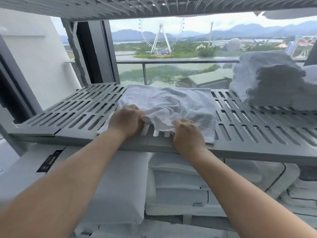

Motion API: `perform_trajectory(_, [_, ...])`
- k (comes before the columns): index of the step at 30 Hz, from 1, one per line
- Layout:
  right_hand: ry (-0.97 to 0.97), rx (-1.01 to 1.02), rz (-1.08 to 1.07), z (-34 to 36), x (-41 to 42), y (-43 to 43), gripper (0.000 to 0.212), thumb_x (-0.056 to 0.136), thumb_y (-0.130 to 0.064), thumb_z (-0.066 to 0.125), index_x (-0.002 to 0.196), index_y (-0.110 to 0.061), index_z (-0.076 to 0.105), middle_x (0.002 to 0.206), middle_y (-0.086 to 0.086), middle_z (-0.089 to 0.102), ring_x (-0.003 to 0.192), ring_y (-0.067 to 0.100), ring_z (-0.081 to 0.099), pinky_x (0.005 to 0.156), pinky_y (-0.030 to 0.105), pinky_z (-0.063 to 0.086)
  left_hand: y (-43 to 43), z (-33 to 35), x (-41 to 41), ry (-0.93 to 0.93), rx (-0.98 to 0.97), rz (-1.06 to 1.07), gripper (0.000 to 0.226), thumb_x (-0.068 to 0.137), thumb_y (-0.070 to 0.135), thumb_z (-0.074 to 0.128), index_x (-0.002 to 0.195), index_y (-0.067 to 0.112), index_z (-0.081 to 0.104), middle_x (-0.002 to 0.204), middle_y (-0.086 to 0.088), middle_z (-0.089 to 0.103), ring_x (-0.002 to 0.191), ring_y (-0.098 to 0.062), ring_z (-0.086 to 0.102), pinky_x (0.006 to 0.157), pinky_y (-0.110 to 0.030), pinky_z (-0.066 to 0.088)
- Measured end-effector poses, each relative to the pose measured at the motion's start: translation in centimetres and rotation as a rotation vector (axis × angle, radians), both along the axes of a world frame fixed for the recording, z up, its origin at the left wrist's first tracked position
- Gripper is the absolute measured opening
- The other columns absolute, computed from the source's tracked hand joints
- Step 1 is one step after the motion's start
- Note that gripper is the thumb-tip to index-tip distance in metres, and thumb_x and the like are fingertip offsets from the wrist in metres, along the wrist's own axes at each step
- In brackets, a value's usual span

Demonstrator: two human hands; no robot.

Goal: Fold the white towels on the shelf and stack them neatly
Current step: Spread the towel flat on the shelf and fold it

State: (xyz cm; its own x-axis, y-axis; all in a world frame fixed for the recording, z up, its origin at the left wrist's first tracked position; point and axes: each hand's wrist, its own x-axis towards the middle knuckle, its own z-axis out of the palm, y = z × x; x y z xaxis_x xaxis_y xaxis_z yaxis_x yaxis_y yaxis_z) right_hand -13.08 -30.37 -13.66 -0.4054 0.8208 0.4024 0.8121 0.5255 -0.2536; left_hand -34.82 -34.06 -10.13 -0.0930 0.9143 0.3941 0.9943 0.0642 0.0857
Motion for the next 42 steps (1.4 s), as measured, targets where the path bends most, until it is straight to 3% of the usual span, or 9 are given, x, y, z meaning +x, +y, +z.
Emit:
perform_trajectory(5, [-0.018, -0.088, -0.108, 1.9, 1.7, 1.6, 0.029, 0.09, 0.0, 0.044, 0.108, -0.004, 0.068, 0.107, 0.016, 0.063, 0.104, 0.033, 0.06, 0.078, 0.036, 0.052, 0.9, -1.3, 0.0, -0.001, 0.105, -0.048, 0.02, 0.092, 0.023, 0.062, 0.11, 0.027, 0.072, 0.121, -0.001, 0.062, 0.112, -0.029, 0.058, 0.088, -0.04, 0.045])
perform_trajectory(10, [-0.117, -0.037, -0.27, 4.4, 4.0, 3.1, 0.03, 0.083, 0.007, 0.045, 0.094, -0.01, 0.068, 0.09, 0.011, 0.067, 0.087, 0.032, 0.064, 0.066, 0.034, 0.051, 1.3, 0.3, 0.0, 0.021, 0.192, -0.105, 0.02, 0.088, 0.008, 0.057, 0.097, 0.022, 0.067, 0.112, -0.002, 0.063, 0.101, -0.026, 0.061, 0.078, -0.037, 0.044])
perform_trajectory(19, [-0.007, 0.504, -0.347, 8.9, 9.6, 3.8, 0.032, 0.081, 0.002, 0.053, 0.092, -0.015, 0.078, 0.089, 0.011, 0.068, 0.087, 0.033, 0.059, 0.084, 0.041, 0.042, 0.0, 2.8, 1.3, 0.137, 0.246, -0.104, 0.018, 0.088, 0.005, 0.054, 0.095, 0.019, 0.063, 0.104, -0.005, 0.059, 0.096, -0.026, 0.057, 0.075, -0.037, 0.044])
perform_trajectory(25, [-0.355, 0.18, -0.314, 3.3, 11.1, 0.8, 0.032, 0.086, -0.004, 0.048, 0.092, -0.021, 0.074, 0.083, 0.003, 0.068, 0.089, 0.026, 0.06, 0.097, 0.039, 0.042, -2.4, -0.1, 4.0, 0.267, 0.036, -0.055, 0.02, 0.084, 0.012, 0.055, 0.099, 0.023, 0.063, 0.107, -0.006, 0.051, 0.104, -0.028, 0.048, 0.091, -0.04, 0.041])
perform_trajectory(30, [-0.228, 0.22, -0.295, 2.1, 10.5, -0.7, 0.03, 0.086, -0.008, 0.046, 0.077, -0.021, 0.071, 0.066, -0.001, 0.064, 0.073, 0.023, 0.059, 0.108, 0.045, 0.032, -4.2, -1.9, 4.7, 0.29, 0.124, 0.018, 0.024, 0.078, 0.003, 0.056, 0.095, 0.017, 0.063, 0.106, -0.008, 0.05, 0.102, -0.03, 0.047, 0.088, -0.04, 0.039])
perform_trajectory(33, [-0.184, 0.129, -0.255, 2.6, 8.3, -2.0, 0.028, 0.087, -0.019, 0.044, 0.071, -0.016, 0.066, 0.056, 0.0, 0.05, 0.057, 0.022, 0.048, 0.089, 0.038, 0.04, -4.5, -2.1, 4.9, 0.328, 0.185, 0.016, 0.021, 0.076, -0.004, 0.056, 0.086, 0.013, 0.063, 0.1, -0.009, 0.05, 0.097, -0.033, 0.048, 0.083, -0.041, 0.04])
perform_trajectory(36, [-0.089, 0.047, -0.11, 2.5, 6.2, -3.0, 0.025, 0.091, -0.028, 0.049, 0.082, -0.014, 0.067, 0.065, 0.002, 0.058, 0.062, 0.025, 0.055, 0.074, 0.033, 0.046, -4.5, -2.1, 5.2, 0.354, 0.202, 0.01, 0.02, 0.076, -0.007, 0.056, 0.081, 0.012, 0.063, 0.093, -0.01, 0.052, 0.091, -0.034, 0.051, 0.078, -0.043, 0.043])
perform_trajectory(39, [-0.076, -0.011, 0.084, 1.9, 4.0, -3.4, 0.032, 0.094, -0.04, 0.057, 0.117, -0.019, 0.063, 0.108, 0.005, 0.065, 0.097, 0.026, 0.063, 0.082, 0.038, 0.055, -4.6, -2.2, 5.0, 0.275, 0.204, -0.01, 0.02, 0.077, -0.005, 0.053, 0.085, 0.011, 0.062, 0.089, -0.011, 0.059, 0.086, -0.035, 0.057, 0.076, -0.043, 0.044])
perform_trajectory(42, [-0.077, 0.0, 0.164, 1.5, 1.7, -3.1, 0.048, 0.09, -0.049, 0.063, 0.13, -0.026, 0.055, 0.125, 0.003, 0.058, 0.118, 0.025, 0.054, 0.089, 0.038, 0.048, -5.3, -2.4, 3.4, 0.247, 0.196, -0.086, 0.023, 0.075, 0.005, 0.062, 0.096, 0.013, 0.059, 0.093, -0.008, 0.061, 0.09, -0.032, 0.058, 0.078, -0.041, 0.045])
